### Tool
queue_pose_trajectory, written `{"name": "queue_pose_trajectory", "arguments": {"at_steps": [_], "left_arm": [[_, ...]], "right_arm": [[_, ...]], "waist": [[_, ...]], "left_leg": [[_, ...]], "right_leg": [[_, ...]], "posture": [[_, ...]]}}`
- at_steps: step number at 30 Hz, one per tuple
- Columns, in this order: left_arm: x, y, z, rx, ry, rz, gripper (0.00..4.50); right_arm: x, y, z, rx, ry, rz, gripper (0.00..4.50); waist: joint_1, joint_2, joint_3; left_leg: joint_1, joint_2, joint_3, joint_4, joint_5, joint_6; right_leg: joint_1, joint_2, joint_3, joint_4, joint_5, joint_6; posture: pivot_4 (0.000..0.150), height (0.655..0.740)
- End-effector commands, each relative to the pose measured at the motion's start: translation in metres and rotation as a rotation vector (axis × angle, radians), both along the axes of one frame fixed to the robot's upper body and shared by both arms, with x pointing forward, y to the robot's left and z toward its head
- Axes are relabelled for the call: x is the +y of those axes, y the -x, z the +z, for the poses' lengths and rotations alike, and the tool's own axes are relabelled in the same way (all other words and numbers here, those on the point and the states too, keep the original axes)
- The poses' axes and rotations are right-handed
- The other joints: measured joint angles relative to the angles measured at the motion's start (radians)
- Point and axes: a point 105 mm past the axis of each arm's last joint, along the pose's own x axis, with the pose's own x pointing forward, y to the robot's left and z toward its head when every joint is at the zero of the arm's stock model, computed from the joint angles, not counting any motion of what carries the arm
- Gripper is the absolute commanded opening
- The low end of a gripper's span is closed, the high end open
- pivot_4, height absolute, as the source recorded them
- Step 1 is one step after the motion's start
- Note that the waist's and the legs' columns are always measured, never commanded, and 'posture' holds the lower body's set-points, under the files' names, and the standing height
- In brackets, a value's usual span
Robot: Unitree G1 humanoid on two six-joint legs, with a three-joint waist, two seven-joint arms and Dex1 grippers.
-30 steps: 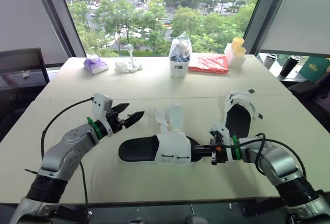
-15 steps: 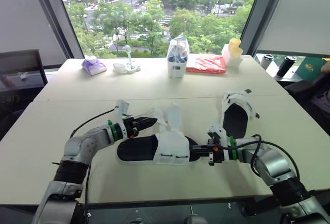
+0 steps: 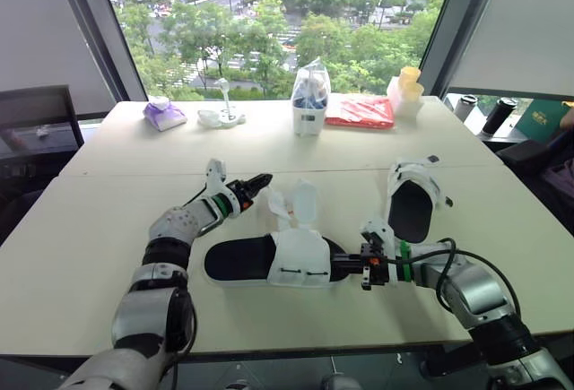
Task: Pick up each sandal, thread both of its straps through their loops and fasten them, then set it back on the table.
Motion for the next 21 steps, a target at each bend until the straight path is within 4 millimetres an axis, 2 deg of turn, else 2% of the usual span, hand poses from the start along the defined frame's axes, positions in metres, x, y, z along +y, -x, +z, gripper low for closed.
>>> {"name": "queue_pose_trajectory", "arguments": {"at_steps": [1,4,7,12,20,21], "left_arm": [[0.002,-0.01,0.009,-0.027,0.007,0.049,2.77],[-0.002,-0.013,0.01,-0.03,-0.001,0.051,1.68],[-0.004,-0.013,0.009,-0.032,-0.019,0.038,0.06],[-0.003,-0.012,0.011,-0.037,-0.013,0.016,0.02],[0.013,0.0,0.053,-0.17,0.068,-0.086,0.02],[0.017,0.001,0.051,-0.167,0.038,-0.076,0.26]], "right_arm": [[-0.001,0.0,-0.01,0.015,0.025,-0.027,0.0],[0.0,-0.001,-0.01,0.009,0.02,-0.037,0.0],[-0.001,-0.003,-0.01,0.003,0.02,-0.046,0.0],[-0.001,-0.004,-0.011,0.0,0.018,-0.053,0.0],[-0.001,-0.004,-0.013,-0.001,0.021,-0.059,0.0],[-0.001,-0.004,-0.013,-0.001,0.021,-0.06,0.0]], "waist": [[0.0,0.0,0.0],[-0.001,0.0,0.0],[-0.002,0.0,0.0],[-0.007,0.0,0.0],[-0.023,-0.002,0.001],[-0.023,-0.002,0.001]], "left_leg": [[0.0,0.0,0.0,0.0,0.0,0.0],[0.0,0.0,0.0,0.0,0.0,0.0],[0.0,0.0,0.0,0.0,0.0,0.0],[0.0,0.0,0.0,0.0,0.0,0.0],[0.0,0.0,0.0,0.0,0.0,-0.001],[0.0,0.0,0.0,0.0,0.0,-0.001]], "right_leg": [[0.0,0.0,0.0,0.0,0.0,0.0],[0.0,0.0,0.0,0.0,0.0,0.0],[0.0,0.0,0.0,0.0,0.0,0.0],[0.0,0.0,0.0,0.0,0.0,0.0],[0.0,0.0,0.0,0.0,0.0,0.0],[0.0,0.0,0.0,0.0,0.0,0.0]], "posture": [[0.15,0.74],[0.15,0.74],[0.15,0.74],[0.15,0.74],[0.15,0.74],[0.15,0.74]]}}
